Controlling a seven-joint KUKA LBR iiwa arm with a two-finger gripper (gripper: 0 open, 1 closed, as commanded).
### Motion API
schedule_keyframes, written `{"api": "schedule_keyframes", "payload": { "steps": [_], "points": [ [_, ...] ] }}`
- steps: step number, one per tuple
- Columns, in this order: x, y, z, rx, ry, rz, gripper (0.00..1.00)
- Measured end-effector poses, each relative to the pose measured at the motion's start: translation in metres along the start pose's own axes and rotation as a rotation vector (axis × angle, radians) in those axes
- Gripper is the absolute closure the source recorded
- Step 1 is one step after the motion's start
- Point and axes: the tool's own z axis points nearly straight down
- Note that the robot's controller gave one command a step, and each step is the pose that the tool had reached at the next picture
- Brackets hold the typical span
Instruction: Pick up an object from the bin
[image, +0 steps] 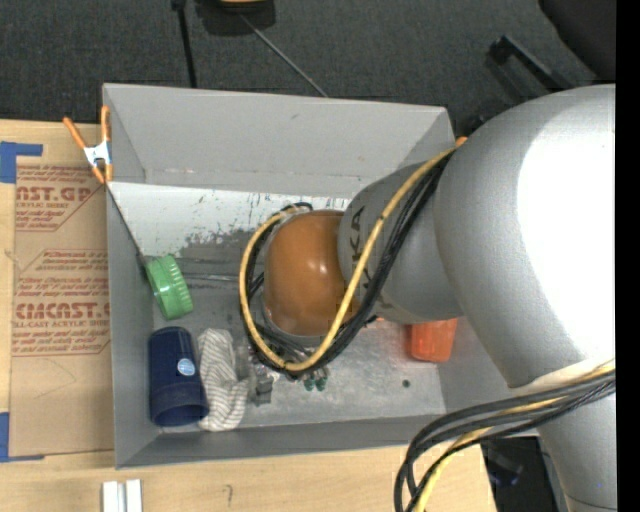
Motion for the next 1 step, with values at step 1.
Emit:
{"api": "schedule_keyframes", "payload": {
  "steps": [1],
  "points": [
    [-0.0004,0.0015,-0.0014,0.000,0.002,-0.003,1.00]
  ]
}}
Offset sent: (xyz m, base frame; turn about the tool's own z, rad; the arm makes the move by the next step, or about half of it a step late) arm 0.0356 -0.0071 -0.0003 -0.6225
